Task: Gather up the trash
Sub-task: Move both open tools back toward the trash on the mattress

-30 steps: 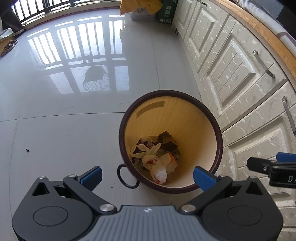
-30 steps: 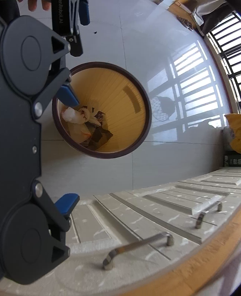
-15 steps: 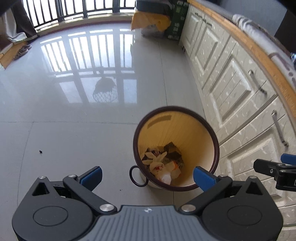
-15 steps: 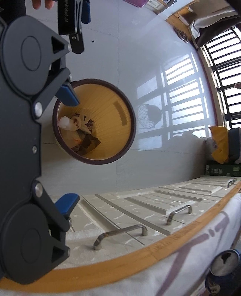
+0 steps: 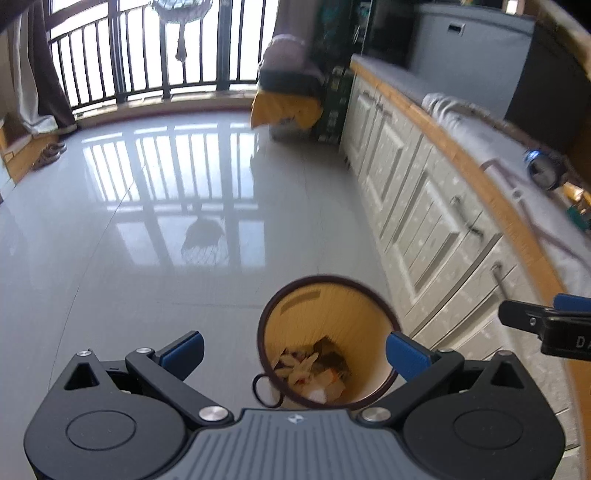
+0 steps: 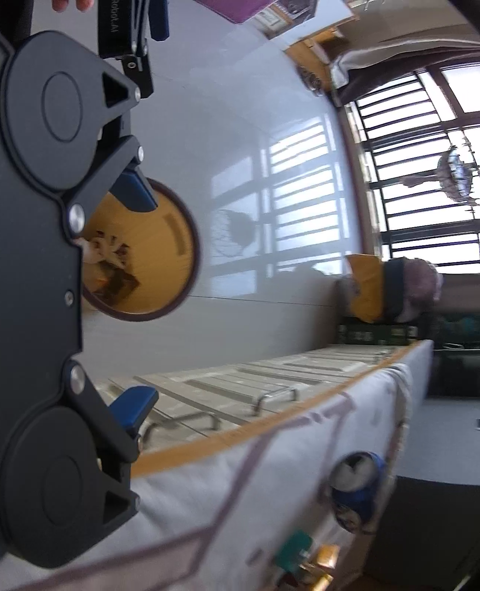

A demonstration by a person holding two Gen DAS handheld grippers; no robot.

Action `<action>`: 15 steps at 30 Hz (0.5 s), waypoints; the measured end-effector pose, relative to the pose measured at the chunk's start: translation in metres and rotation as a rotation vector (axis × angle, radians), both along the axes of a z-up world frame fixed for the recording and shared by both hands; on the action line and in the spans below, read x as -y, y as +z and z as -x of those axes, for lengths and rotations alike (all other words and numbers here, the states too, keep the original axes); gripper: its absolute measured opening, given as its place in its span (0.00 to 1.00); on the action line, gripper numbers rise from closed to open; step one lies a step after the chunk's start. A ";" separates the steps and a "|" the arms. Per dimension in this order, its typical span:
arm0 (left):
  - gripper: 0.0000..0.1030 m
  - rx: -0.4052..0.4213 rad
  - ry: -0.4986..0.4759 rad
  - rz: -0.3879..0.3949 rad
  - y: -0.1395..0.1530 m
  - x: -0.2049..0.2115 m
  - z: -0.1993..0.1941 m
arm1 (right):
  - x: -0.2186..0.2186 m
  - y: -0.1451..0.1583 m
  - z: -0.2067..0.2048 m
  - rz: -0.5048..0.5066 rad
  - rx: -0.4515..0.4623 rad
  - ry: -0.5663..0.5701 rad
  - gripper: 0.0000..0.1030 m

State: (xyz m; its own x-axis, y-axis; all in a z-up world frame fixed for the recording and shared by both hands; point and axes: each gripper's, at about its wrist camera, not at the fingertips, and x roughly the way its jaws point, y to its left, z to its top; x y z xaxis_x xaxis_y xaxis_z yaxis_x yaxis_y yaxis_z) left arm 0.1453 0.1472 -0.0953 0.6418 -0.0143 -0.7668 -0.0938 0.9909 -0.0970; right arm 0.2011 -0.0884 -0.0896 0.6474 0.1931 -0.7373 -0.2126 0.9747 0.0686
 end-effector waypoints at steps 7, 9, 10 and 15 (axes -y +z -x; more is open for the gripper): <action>1.00 0.128 -0.019 0.006 0.036 0.018 0.011 | 0.014 0.037 0.024 -0.024 0.164 -0.031 0.99; 1.00 0.165 -0.030 0.004 0.047 0.026 0.012 | 0.020 0.048 0.029 -0.033 0.207 -0.046 0.99; 1.00 0.188 -0.037 -0.001 0.054 0.031 0.012 | 0.024 0.052 0.032 -0.040 0.226 -0.053 0.99; 1.00 0.287 -0.094 -0.001 0.083 0.057 0.009 | 0.047 0.078 0.039 -0.058 0.316 -0.085 0.99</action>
